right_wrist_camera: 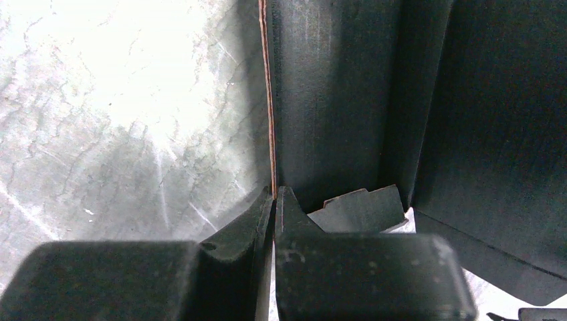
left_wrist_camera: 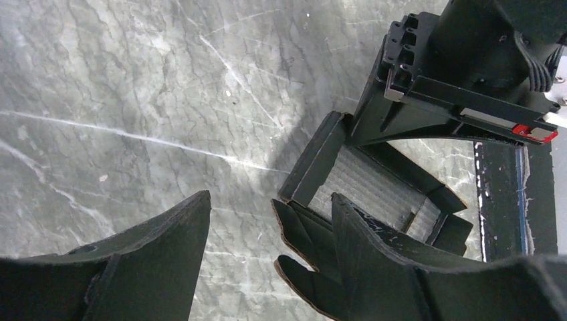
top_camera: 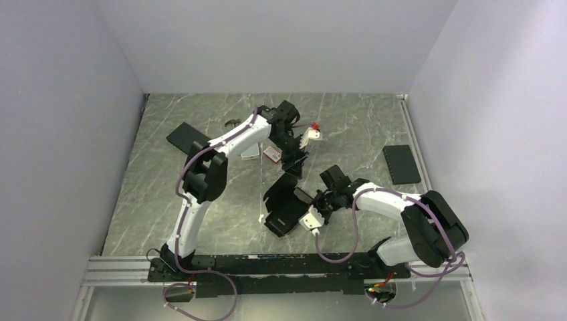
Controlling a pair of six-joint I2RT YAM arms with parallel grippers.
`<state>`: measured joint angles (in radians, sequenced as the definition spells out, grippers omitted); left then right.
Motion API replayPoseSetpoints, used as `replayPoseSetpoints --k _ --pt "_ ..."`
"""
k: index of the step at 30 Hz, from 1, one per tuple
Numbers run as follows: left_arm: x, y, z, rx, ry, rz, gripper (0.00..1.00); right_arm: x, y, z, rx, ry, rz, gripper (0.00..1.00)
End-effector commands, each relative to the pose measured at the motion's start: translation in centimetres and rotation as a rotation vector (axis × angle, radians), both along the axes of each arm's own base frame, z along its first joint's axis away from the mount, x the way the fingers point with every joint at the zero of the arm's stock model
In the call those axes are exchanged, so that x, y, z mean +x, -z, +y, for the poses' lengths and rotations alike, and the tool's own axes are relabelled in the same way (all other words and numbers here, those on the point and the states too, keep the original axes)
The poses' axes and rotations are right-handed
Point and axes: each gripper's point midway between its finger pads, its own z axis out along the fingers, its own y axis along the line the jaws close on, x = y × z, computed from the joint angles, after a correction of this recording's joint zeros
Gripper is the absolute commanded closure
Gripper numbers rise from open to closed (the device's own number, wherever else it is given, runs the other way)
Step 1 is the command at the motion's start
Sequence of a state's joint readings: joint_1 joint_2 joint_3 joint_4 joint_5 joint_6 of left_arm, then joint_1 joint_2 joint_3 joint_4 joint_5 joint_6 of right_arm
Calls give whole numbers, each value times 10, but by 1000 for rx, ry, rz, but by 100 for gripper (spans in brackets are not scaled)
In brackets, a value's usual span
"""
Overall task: Fold the paper box
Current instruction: Fold the paper box at the center of the board.
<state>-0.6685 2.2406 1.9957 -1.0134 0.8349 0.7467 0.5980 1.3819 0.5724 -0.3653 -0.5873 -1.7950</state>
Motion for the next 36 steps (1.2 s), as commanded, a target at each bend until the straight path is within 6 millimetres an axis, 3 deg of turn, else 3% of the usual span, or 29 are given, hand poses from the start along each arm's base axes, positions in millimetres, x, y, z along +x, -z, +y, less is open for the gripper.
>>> replayPoseSetpoints --k 1,20,24,28,33,36 --pt "-7 -6 -15 -71 102 -31 30 -2 -13 12 53 -45 10 100" --pt "-27 33 -28 35 180 -66 40 -3 -13 13 59 -45 16 100" --pt "-8 24 -29 42 142 -172 36 -3 -13 13 61 -44 19 100" --pt "7 1 -34 15 128 -264 31 -4 -13 13 63 -45 20 100" --pt "8 -19 -37 -19 151 -300 29 -4 -14 13 64 -44 18 100" --pt "2 -21 -38 -21 174 -307 30 -4 -14 13 65 -45 17 100"
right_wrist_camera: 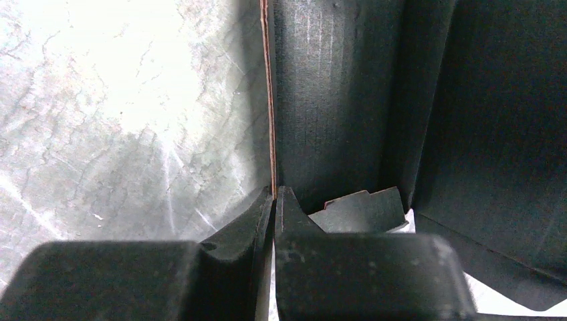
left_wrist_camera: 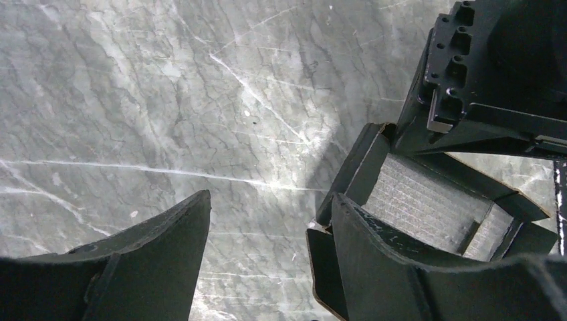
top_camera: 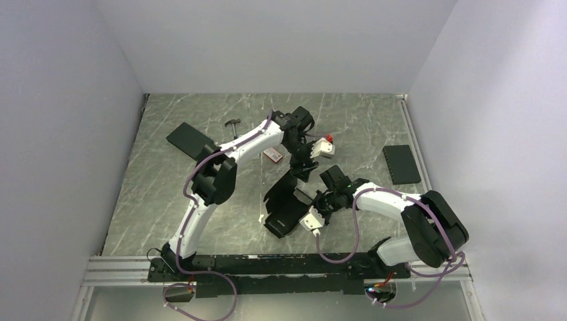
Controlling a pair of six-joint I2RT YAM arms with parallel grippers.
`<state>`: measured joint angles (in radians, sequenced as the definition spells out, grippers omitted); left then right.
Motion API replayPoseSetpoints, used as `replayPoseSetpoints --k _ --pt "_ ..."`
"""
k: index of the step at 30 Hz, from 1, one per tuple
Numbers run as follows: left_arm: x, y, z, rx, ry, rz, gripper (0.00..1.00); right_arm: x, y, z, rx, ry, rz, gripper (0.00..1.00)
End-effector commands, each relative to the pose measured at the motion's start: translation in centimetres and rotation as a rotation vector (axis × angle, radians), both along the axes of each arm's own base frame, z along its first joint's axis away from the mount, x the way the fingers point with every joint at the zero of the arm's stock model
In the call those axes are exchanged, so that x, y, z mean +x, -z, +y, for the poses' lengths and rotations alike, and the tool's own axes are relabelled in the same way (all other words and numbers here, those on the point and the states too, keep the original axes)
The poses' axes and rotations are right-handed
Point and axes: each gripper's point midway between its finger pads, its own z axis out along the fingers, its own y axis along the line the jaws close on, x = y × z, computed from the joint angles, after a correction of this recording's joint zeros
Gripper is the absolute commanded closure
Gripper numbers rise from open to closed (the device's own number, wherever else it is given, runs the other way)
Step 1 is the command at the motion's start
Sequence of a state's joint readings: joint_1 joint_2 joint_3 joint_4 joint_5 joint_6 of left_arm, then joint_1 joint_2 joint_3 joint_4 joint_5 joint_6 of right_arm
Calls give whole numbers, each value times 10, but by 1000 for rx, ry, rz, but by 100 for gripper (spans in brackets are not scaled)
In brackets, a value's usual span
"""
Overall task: Fold the paper box
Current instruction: Fold the paper box at the center of the board.
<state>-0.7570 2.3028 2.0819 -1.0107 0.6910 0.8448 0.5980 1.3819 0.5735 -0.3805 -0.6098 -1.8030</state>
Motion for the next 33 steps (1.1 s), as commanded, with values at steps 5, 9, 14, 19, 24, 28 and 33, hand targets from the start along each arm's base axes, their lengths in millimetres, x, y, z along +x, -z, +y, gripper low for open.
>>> replayPoseSetpoints --k 5,9,14,19,24,28,33 --pt "-7 -41 -11 -73 126 -142 30 1 -15 13 59 -33 -2 100" --pt "-16 -34 -12 -64 168 -133 32 1 -15 12 58 -32 -3 100" --pt "-26 -23 -16 -44 207 -118 34 1 -15 12 59 -33 -3 100" --pt "-29 -15 -16 -22 226 -120 36 1 -15 13 60 -34 -6 100" --pt "-20 -17 -13 -6 202 -152 36 1 -16 13 64 -33 -8 100" --pt "-13 -25 -11 -17 186 -173 36 0 -16 13 66 -34 -9 100" --pt "1 -50 -13 -74 123 -204 35 -1 -16 13 68 -34 -9 100"
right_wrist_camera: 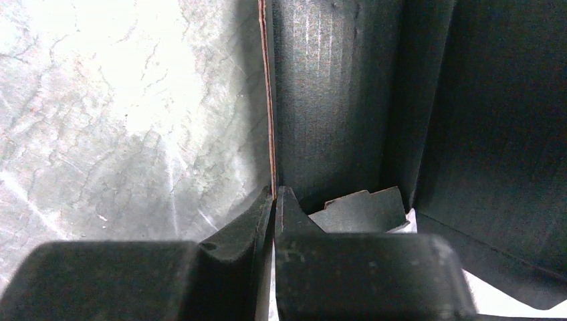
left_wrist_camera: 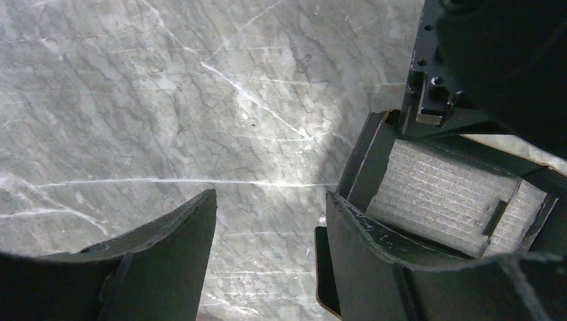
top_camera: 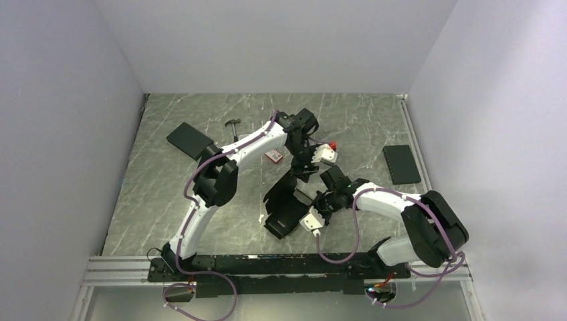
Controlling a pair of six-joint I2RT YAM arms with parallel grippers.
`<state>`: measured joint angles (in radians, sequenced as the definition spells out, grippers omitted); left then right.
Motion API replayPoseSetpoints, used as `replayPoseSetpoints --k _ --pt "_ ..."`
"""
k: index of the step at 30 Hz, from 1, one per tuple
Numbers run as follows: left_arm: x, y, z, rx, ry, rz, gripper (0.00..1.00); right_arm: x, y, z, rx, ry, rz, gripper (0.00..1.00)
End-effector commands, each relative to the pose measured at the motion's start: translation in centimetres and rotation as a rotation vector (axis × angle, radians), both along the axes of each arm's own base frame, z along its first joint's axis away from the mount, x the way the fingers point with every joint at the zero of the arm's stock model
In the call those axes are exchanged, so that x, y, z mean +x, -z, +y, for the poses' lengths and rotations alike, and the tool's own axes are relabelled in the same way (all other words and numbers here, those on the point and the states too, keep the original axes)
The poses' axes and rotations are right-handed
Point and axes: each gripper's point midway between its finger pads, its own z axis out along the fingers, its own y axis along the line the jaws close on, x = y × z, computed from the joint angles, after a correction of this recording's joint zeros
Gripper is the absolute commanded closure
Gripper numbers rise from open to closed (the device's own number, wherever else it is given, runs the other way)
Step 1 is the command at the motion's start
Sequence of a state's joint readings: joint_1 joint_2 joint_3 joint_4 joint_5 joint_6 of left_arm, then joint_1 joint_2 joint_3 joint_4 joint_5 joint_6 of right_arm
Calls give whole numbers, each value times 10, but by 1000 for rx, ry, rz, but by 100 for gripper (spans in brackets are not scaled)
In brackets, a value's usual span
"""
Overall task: Fold the paper box
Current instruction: Fold the paper box at the center of the board.
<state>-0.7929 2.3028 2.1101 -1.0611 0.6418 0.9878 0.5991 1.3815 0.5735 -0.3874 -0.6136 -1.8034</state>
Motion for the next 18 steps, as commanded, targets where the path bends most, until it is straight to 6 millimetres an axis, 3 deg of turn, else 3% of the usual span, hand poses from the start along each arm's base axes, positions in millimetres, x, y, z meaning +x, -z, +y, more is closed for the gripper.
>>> replayPoseSetpoints --k 1,6,11,14,18 --pt "10 -53 -9 -104 -17 -98 34 1 -16 13 69 -30 -16 100" --pt "25 -72 -7 -146 -83 -147 32 1 -16 12 70 -29 -17 100" --pt "27 -85 0 -171 -109 -162 30 0 -16 12 72 -28 -18 100" --pt "25 -86 1 -182 -100 -156 26 1 -17 12 73 -28 -19 100" --pt "10 -72 1 -162 -10 -88 25 0 -17 12 74 -29 -16 100"
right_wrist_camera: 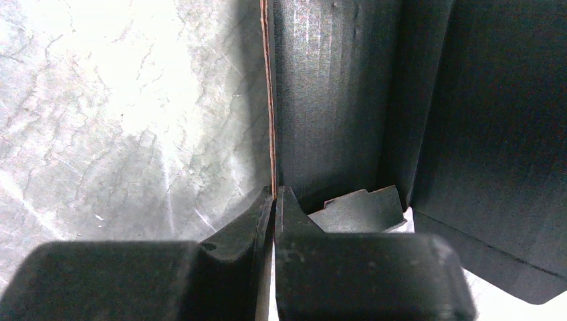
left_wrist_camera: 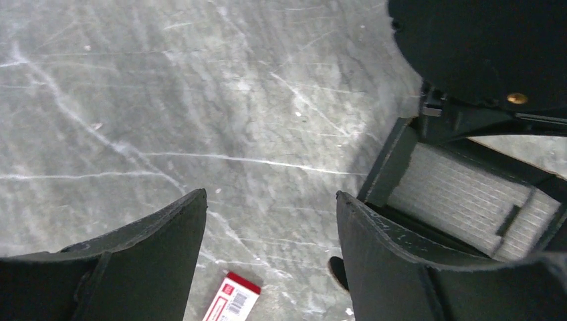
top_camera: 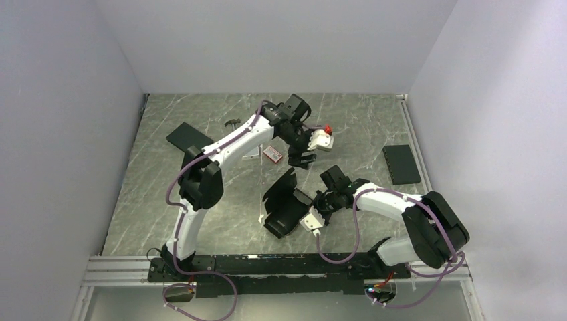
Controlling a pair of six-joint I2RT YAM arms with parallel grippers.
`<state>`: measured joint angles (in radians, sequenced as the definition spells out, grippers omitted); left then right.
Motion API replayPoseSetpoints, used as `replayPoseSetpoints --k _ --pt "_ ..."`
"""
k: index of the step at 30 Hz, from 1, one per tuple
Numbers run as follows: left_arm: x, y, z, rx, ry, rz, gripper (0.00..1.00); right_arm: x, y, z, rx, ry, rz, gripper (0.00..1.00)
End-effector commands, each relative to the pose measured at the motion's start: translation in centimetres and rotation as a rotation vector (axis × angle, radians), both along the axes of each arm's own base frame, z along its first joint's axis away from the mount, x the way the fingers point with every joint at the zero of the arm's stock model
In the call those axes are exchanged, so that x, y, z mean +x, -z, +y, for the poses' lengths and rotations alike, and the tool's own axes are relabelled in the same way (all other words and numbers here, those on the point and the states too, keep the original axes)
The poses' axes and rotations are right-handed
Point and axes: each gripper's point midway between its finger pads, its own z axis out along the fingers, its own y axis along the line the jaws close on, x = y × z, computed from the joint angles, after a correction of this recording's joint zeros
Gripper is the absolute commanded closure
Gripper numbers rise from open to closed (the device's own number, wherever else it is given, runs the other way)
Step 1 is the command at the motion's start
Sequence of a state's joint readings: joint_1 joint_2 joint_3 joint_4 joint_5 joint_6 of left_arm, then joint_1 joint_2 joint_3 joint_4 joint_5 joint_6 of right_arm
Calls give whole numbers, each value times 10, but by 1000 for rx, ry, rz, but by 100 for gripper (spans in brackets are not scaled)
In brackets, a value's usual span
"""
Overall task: Fold the paper box
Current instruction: Fold the paper box at the center of the board.
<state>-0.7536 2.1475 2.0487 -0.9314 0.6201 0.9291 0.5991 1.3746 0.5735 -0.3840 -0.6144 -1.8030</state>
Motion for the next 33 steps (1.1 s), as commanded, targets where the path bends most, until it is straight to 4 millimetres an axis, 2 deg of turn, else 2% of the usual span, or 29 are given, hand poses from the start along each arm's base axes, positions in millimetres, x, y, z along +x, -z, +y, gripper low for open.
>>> replayPoseSetpoints --k 1,8,15,26,33 --pt "-21 -4 -4 -22 103 57 26 -1 -15 12 68 -30 -8 100" --pt "-27 18 -13 13 194 103 30 -2 -14 13 65 -44 -7 100" --pt "-29 37 -12 37 237 124 34 -5 -14 15 64 -62 -8 100" --pt "-45 39 -18 -15 297 207 34 -8 -12 17 60 -80 -14 100" --pt "-47 49 -14 0 293 243 31 -10 -9 15 40 -109 -40 100"
